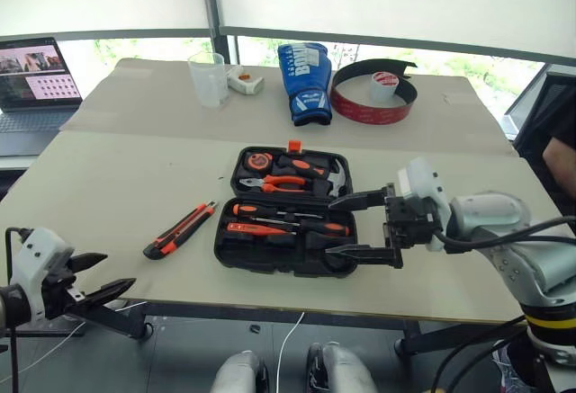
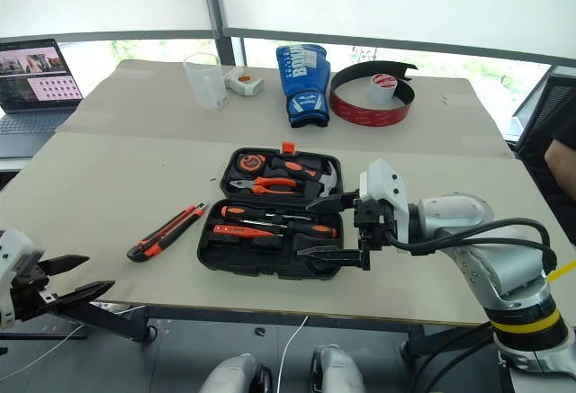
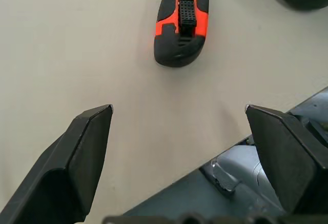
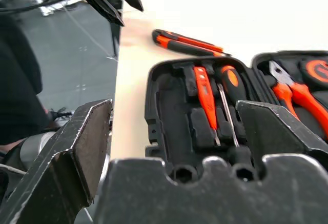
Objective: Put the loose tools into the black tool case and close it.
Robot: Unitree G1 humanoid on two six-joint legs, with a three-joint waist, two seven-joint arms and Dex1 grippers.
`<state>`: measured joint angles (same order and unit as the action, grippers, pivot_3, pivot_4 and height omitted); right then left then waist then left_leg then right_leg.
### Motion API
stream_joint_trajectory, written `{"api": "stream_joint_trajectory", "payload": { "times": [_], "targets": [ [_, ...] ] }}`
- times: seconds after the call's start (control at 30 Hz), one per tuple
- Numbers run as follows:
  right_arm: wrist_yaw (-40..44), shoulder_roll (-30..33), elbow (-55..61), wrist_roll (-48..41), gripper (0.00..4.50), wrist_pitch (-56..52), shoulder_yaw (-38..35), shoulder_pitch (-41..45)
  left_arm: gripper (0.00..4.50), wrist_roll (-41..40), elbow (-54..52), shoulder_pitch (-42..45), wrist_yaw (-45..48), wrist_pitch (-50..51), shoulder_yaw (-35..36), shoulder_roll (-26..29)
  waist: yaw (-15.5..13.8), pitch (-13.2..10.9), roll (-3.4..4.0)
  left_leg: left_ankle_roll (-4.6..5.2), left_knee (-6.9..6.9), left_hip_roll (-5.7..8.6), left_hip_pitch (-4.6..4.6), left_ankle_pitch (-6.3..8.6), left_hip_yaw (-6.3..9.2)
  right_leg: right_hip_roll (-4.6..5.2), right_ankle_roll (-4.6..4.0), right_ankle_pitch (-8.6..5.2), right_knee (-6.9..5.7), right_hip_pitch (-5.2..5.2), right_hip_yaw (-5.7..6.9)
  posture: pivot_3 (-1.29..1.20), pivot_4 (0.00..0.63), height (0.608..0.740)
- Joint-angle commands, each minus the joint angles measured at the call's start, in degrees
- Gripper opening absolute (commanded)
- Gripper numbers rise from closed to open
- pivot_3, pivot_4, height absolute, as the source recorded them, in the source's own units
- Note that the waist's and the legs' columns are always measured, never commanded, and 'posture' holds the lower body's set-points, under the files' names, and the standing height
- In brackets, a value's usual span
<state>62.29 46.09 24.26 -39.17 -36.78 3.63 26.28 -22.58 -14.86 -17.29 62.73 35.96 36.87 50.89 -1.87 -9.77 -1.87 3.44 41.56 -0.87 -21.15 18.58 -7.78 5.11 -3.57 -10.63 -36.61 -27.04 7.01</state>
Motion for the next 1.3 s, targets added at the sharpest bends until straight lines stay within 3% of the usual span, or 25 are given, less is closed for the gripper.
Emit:
{"api": "stream_joint_trajectory", "payload": {
  "times": [0.03,0.33,0.47,0.57,0.73,0.87,1.0,1.13,1.3],
  "targets": [
    [0.12,-0.22,1.76,0.05,4.50,0.81,-0.69,0.35,4.44,0.28,0.85,5.71,-1.24,-0.19,-5.52,3.00,-0.25,0.00,0.00,0.00,0.00,0.01,-0.01,0.00,0.00,0.01,0.00,0.01,0.00,0.00,0.00,0.00,0.150,0.727],
    [-3.42,0.06,8.11,-0.40,4.50,-0.62,-1.79,-4.41,4.44,9.08,17.06,27.25,-2.54,0.16,-29.67,5.32,-0.01,0.01,0.02,0.17,-0.25,0.05,0.02,-0.13,-0.11,-0.03,-0.23,0.15,-0.02,-0.02,0.05,0.00,0.150,0.727],
    [-4.70,0.35,9.71,-0.42,4.50,-0.71,-2.30,-5.89,4.44,11.12,20.82,31.14,-1.79,-1.40,-34.45,4.68,-0.03,0.14,0.29,0.16,-0.26,0.06,0.09,-0.14,-0.17,-0.01,-0.02,0.03,-0.05,0.01,0.00,0.00,0.150,0.727],
    [-5.68,0.57,10.51,-0.59,4.50,-0.83,-2.93,-6.84,3.74,10.68,22.14,31.90,-0.91,-2.60,-34.96,4.25,-0.21,0.23,0.44,0.14,-0.25,0.06,0.13,-0.15,-0.17,0.00,0.00,0.01,-0.07,0.02,-0.01,0.00,0.150,0.727],
    [-6.40,1.58,11.24,-2.11,4.50,-1.95,-4.75,-8.99,1.80,5.96,23.46,34.57,1.40,-2.49,-29.95,4.89,-0.16,0.26,0.47,0.17,-0.25,0.05,0.12,-0.17,-0.16,0.00,0.00,0.01,-0.05,0.02,-0.02,0.00,0.150,0.727],
    [-4.86,4.25,12.81,-3.54,4.50,-2.56,-7.17,-12.34,1.75,0.96,21.95,44.44,6.12,-2.24,-28.01,6.72,-0.57,0.05,0.11,0.40,-0.16,0.05,-0.11,-0.31,0.00,-0.01,0.00,0.01,-0.04,-0.08,0.14,0.00,0.150,0.727],
    [-4.84,5.48,13.10,-2.05,4.50,-1.11,-7.84,-14.45,1.75,-1.84,16.00,48.04,14.47,-3.36,-32.40,7.56,-0.14,0.05,0.08,0.45,-0.06,0.06,-0.13,-0.29,-0.01,0.02,0.05,0.00,0.04,0.02,0.15,0.00,0.150,0.727],
    [-5.61,5.52,13.62,-1.50,4.50,-0.67,-8.30,-16.01,1.75,2.48,11.41,48.57,23.35,-12.00,-41.79,7.74,0.36,0.05,0.09,0.50,-0.08,0.09,-0.05,-0.26,-0.20,0.02,0.12,-0.04,0.02,0.04,0.07,0.00,0.150,0.727],
    [-7.93,4.82,14.87,-0.95,4.50,-0.72,-8.69,-17.21,1.75,8.64,17.84,53.77,28.30,-20.95,-50.73,3.44,0.61,0.05,0.08,0.41,-0.06,0.04,-0.04,-0.32,-0.21,-0.08,0.10,-0.08,-0.08,0.02,0.04,0.00,0.150,0.727]
  ]
}}
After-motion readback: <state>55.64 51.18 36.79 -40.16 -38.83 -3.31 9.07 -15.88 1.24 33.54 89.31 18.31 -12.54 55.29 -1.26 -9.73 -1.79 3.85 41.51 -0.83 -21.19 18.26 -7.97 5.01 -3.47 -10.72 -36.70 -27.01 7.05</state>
